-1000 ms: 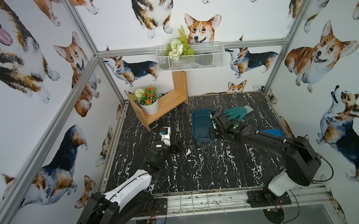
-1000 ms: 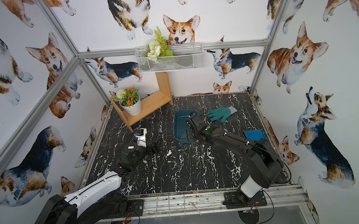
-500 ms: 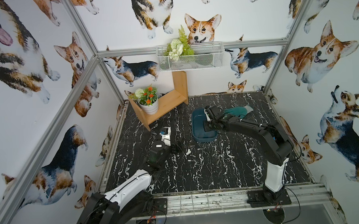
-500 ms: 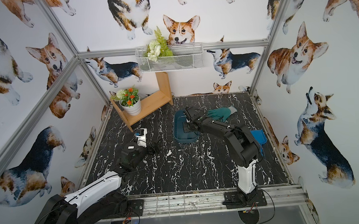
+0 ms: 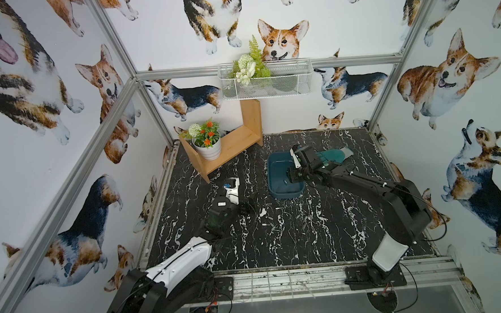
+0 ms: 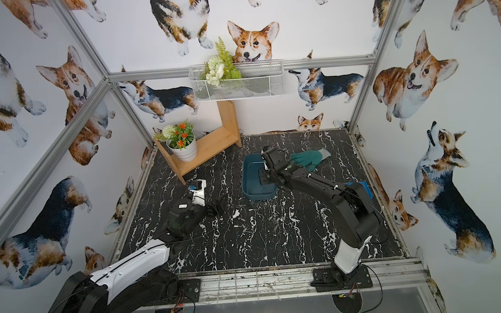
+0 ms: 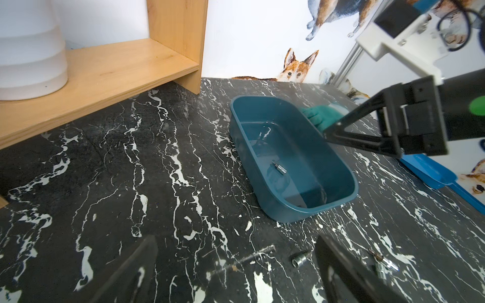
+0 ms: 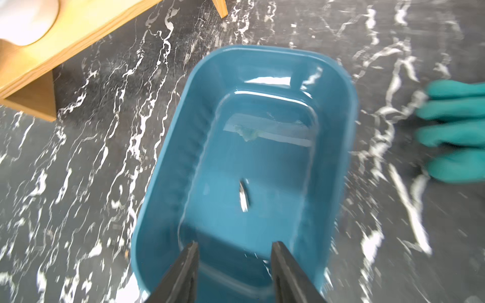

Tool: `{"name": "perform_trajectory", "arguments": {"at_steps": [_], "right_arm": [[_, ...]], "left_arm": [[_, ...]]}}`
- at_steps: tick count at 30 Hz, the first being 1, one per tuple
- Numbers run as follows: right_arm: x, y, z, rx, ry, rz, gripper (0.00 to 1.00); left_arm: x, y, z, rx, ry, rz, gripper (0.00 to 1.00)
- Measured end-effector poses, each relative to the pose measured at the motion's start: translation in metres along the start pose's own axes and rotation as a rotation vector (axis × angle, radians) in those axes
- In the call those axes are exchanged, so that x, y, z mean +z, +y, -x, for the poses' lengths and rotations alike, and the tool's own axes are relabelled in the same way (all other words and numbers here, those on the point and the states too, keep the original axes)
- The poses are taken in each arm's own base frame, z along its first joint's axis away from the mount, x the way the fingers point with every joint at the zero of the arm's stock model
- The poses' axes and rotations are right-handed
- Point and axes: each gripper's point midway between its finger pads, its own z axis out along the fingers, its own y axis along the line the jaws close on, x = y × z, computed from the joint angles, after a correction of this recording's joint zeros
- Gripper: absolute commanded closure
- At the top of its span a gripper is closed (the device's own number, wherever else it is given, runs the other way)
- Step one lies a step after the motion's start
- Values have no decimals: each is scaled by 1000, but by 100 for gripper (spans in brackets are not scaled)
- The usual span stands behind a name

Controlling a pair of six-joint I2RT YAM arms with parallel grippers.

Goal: Put the bit on the desktop into the storage box
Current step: Place the screwdriver bit in the storage box, then pick up the screwdriver bit from the center of the board.

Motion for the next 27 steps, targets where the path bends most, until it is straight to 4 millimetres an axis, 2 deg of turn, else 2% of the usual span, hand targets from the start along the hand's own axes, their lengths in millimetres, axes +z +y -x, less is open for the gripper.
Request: {"name": "perform_trajectory", "arguments": {"at_steps": [9, 10, 15, 17, 21, 27], "right_arm": [[-64, -31, -29, -14, -157, -29, 38], [-70, -36, -33, -14, -183, -37, 31], [-96, -57, -52, -2, -315, -61, 15], [-104, -65, -57, 9, -370, -69, 1], [-118, -77, -64, 18, -478, -85, 0], [-136, -89, -68, 48, -620, -98, 0]], "left_arm": [[4, -32, 6, 61, 9, -109, 0], [6, -36, 6, 74, 12, -120, 0], [13, -61, -5, 136, 67, -186, 0], [16, -72, -11, 170, 95, -212, 0], [23, -93, -24, 225, 156, -253, 0], [36, -105, -41, 257, 261, -269, 3]]}}
